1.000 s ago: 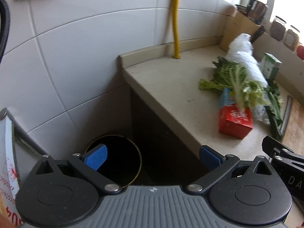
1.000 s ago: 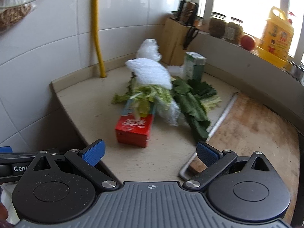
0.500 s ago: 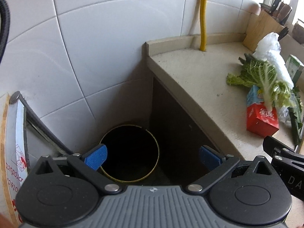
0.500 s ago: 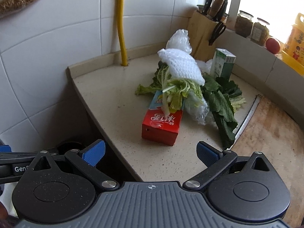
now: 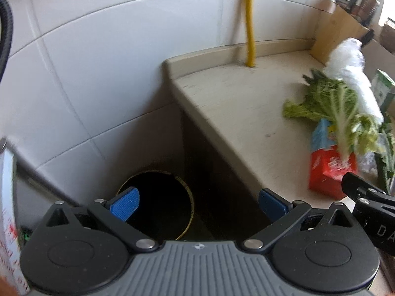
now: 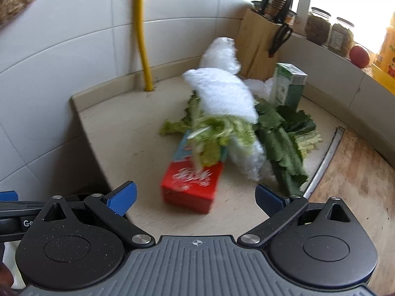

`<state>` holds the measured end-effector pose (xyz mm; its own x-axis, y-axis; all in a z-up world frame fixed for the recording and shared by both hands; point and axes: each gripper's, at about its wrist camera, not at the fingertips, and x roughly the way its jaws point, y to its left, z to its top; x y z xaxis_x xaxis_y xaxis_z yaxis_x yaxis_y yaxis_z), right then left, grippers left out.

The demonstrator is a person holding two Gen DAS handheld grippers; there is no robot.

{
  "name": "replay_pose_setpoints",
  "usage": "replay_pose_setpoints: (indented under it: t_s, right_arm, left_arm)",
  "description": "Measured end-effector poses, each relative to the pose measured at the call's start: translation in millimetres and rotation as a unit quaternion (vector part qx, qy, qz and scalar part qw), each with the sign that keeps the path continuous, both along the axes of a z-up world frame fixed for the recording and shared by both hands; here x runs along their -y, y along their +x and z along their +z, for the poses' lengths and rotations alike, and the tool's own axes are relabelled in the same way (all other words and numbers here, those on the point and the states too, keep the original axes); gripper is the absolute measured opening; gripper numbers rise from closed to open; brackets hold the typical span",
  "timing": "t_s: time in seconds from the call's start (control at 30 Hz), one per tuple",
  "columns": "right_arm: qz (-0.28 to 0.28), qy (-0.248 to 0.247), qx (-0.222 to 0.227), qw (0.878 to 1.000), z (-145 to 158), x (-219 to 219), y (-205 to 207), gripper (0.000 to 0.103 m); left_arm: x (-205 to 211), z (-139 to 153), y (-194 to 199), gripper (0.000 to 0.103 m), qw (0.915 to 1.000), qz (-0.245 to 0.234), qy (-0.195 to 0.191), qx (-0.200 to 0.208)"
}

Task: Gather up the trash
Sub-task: 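Move both tools toward the cartons in the vegetable pile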

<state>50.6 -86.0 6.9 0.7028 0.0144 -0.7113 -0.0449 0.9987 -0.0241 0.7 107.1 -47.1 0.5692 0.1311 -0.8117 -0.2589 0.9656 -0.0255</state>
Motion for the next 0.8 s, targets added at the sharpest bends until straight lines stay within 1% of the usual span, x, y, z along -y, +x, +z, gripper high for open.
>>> replay_pose_setpoints:
  t_s: [0.13,0.27,0.4,0.47,0.53,0.57,0.63,0.7,0.77,0.8]
  right_arm:
    - [-0.008,-0.001,0.005,1.000,6,23,9,0.103]
    - [-0.019,0.001,0.008,1.000,14,49,18,0.103]
    - [-0.021,0.003,0.033,0.999,26,73,22,0.103]
    - [-0.024,0.005,0.040,0.999,28,88,28,0.103]
    - [-0.026,0.012,0.041,0.999,31,103,37,0.103]
    - [-0.028,0.013,0.045,0.998,33,110,41,0.103]
    - [-0.030,0.011,0.060,0.998,42,125,48,0.103]
    - [-0.025,0.008,0.085,0.996,58,138,54,0.103]
    - [-0.021,0.006,0.121,0.992,71,150,55,0.103]
    - [-0.020,0.007,0.129,0.991,74,155,57,0.103]
  left_arm:
    - [19,8,20,0.102,0.9993,-0.036,-0.003,0.009]
    - [41,19,37,0.102,0.9968,-0.077,-0.006,0.022]
    - [56,39,49,0.102,0.9932,-0.096,-0.010,0.066]
    - [64,48,57,0.101,0.9907,-0.105,-0.004,0.086]
    - [71,56,66,0.098,0.9877,-0.119,0.003,0.101]
    - [75,62,71,0.098,0.9861,-0.126,0.006,0.107]
    - [84,75,81,0.098,0.9831,-0.138,0.005,0.120]
    - [90,85,88,0.098,0.9802,-0.149,0.002,0.131]
    - [96,88,87,0.098,0.9783,-0.155,0.005,0.138]
    - [99,84,85,0.098,0.9783,-0.157,0.007,0.135]
